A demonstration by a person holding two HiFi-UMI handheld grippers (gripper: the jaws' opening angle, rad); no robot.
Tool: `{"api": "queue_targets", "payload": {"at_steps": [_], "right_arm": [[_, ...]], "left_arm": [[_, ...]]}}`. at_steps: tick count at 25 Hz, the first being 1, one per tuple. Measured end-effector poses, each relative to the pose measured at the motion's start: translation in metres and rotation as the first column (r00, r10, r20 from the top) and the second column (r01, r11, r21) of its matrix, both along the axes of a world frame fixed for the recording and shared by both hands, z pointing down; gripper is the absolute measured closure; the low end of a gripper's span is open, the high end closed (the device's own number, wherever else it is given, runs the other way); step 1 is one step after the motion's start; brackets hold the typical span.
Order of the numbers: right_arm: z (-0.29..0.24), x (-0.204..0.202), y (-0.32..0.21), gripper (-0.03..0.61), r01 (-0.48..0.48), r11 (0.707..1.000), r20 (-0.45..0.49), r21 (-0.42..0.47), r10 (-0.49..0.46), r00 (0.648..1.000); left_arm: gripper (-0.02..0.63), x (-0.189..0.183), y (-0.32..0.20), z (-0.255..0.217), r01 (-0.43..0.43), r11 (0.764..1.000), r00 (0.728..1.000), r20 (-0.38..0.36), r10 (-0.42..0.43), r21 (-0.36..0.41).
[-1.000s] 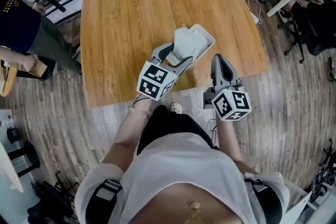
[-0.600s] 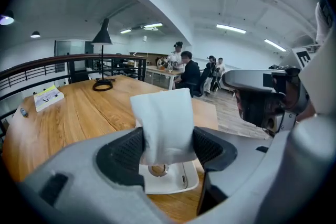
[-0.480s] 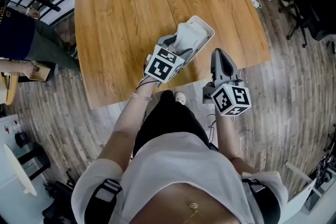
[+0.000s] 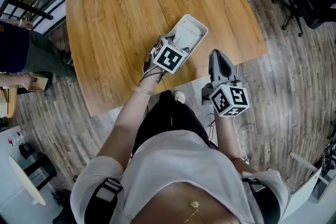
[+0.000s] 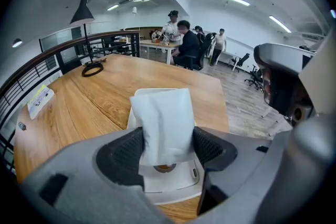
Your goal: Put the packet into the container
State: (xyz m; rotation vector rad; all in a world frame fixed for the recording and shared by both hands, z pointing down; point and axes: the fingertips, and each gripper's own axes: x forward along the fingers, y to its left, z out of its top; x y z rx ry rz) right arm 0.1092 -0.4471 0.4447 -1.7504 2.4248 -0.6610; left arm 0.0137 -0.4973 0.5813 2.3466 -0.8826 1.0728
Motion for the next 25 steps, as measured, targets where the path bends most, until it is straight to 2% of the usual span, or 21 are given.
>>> {"api": "queue_targets", "payload": {"at_steps": [5,8,14,17,21,25], "right_arm": [[0.001,0.010,-0.005,0.568,-0.026,1.000,0.005,-0.004,0.026,1.000],[0.001,0.009,-0.008,0.568,-0.025,1.000,0.007,-0.002,0.025,1.000],[0.005,0.007,-0.012,0.568,-0.011,1.000,-0.001,-0.011,0.011,1.000],[0.005,0.008,-0.013,0.568,-0.014,1.000,0.000,-0.011,0.014,1.000],[0.003,0.009,-0.015,0.568,-0.018,1.000,0.003,-0.009,0.018,1.000],[0.002,0.006,-0.015,0.568,-0.011,1.000,0.007,-0.007,0.011,1.000]], "left_arm": [[0.316,0.005,0.002,0.014,-0.025,0.998,0.999,0.022,0.026,-0.053],[0.313,0.003,0.002,0.025,-0.045,0.996,0.997,0.067,0.050,-0.076],[0.307,0.004,-0.004,0.031,-0.060,0.997,0.993,0.099,0.065,-0.051],[0.307,0.007,-0.004,0.030,-0.075,0.996,0.993,0.089,0.079,-0.046],[0.307,0.011,-0.004,0.022,-0.073,0.996,0.996,0.041,0.075,-0.045],[0.307,0.005,-0.005,0.012,-0.055,0.998,0.998,0.040,0.056,-0.028]]}}
